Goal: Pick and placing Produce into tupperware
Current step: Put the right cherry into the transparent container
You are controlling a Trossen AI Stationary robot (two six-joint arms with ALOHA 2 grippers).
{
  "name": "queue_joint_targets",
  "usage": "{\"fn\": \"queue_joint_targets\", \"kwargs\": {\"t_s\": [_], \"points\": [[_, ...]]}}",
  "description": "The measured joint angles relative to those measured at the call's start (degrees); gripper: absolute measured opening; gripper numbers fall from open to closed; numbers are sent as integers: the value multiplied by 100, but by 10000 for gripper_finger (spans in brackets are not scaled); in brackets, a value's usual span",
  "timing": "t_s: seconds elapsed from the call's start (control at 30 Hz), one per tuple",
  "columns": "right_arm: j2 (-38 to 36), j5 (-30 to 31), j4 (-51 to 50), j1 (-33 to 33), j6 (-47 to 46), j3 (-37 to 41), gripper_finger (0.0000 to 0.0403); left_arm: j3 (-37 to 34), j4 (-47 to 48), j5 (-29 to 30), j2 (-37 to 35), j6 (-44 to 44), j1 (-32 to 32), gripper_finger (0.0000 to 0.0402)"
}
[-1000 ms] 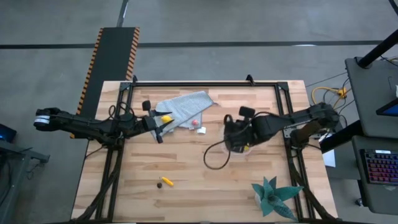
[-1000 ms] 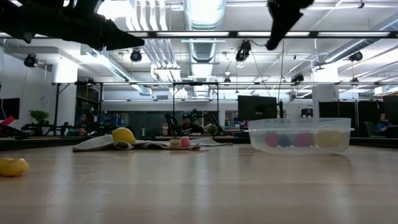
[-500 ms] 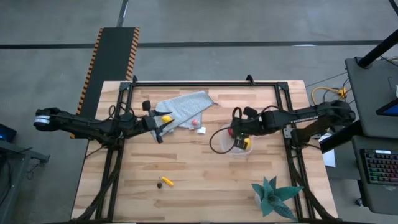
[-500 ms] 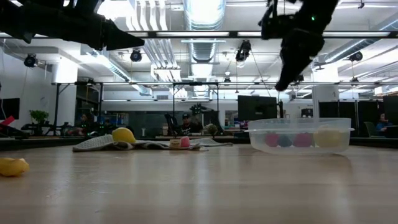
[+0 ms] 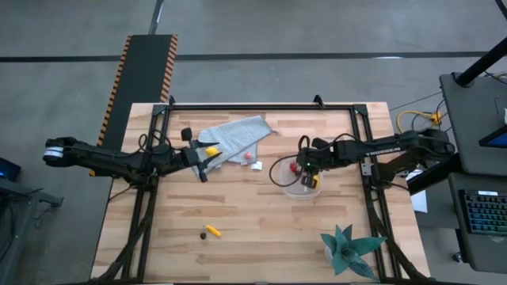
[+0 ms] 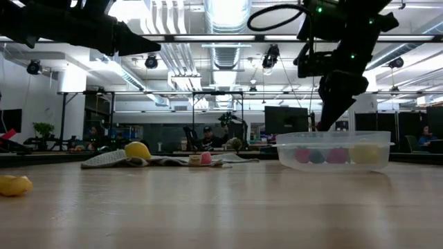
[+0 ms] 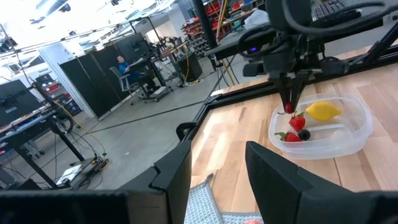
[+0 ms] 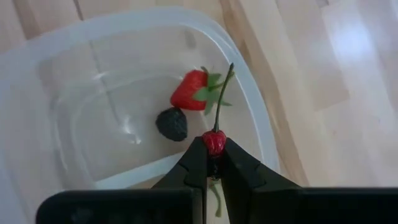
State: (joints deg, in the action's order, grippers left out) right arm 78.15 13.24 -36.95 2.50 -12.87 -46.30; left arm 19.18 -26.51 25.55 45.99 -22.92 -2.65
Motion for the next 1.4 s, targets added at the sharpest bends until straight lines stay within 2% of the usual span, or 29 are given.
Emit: {"fn": "queue_joint_targets", "kwargs": {"t_s": [0.3,0.97,1.4], "points": [[0,-336,357,387,338,256,18,0,1,-1,1,-2,0,137],[4,-576,1041,422,360,799,19,2,1,0,1,-1,1,137],[4,-576,1095,420,270,780,78,2,0,1,1,0,0,137]]}}
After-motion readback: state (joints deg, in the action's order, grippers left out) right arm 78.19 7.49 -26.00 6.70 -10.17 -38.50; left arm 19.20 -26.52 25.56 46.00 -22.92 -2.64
